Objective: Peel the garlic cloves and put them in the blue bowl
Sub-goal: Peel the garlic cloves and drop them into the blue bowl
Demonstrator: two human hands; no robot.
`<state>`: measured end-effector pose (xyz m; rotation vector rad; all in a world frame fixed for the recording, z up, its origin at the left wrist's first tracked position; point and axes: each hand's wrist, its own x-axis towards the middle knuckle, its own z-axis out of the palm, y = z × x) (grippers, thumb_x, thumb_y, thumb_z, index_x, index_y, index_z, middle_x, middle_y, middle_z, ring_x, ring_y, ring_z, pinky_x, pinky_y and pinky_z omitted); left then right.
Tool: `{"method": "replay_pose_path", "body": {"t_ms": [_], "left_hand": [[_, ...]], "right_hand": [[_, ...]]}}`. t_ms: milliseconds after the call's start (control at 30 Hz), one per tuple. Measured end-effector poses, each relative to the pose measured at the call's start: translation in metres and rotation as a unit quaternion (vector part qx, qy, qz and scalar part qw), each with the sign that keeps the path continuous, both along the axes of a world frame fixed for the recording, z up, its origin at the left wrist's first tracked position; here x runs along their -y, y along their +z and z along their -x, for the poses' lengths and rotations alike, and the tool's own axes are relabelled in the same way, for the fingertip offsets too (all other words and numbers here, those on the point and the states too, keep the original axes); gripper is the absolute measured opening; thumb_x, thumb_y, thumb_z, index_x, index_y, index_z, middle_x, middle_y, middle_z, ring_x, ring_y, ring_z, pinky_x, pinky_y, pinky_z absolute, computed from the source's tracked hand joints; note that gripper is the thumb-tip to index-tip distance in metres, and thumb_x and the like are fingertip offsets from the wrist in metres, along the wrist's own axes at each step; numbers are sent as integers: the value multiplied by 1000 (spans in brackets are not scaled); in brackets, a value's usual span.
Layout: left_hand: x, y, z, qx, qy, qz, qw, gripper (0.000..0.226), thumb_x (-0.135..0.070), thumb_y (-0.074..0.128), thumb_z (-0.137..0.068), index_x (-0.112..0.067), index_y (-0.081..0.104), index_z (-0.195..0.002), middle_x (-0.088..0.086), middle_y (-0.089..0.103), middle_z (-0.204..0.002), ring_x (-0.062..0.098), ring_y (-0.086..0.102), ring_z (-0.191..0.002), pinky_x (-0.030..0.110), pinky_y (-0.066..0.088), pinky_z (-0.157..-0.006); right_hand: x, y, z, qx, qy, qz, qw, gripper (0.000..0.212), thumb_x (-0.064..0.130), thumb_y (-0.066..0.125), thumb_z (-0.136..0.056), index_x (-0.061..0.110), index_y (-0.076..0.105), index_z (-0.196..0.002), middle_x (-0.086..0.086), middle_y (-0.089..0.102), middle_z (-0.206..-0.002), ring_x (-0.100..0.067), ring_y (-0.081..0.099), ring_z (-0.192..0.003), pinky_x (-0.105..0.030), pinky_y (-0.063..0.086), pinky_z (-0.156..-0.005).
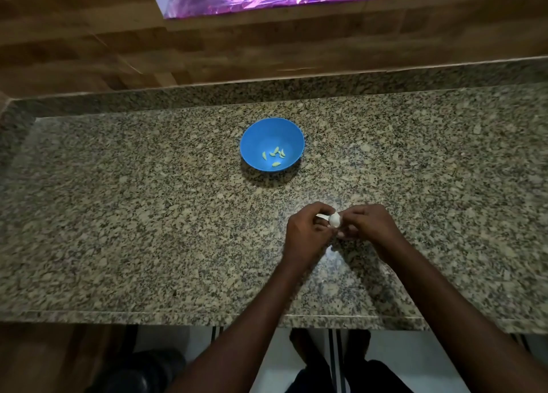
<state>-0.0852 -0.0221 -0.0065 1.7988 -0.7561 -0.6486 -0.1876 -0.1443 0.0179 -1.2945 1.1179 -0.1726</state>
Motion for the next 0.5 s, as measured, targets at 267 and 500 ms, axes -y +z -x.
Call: {"method": "replay_pose_path", "body": {"t_ms": [267,500], "left_hand": [[5,-2,6,84,-16,-11,996,33,-15,80,-72,-14,76,-105,0,66,-98,14,67,-79,34,59,-68],[3,2,10,23,-3,-39,999,31,-3,83,-72,-11,78,-102,0,76,-94,9,68,-75,29,60,-68]], "right_hand": [[3,-5,3,-14,-3,-23,1000,9,-6,67,-84,-5,76,-84,-30,72,-81,-33,70,-62,-37,62,-59],[9,-10,8,6,26,-77,997,9,-10,67,-82,-10,74,-87,-34,70,-82,-42,70,-73,-60,58,-82]]}}
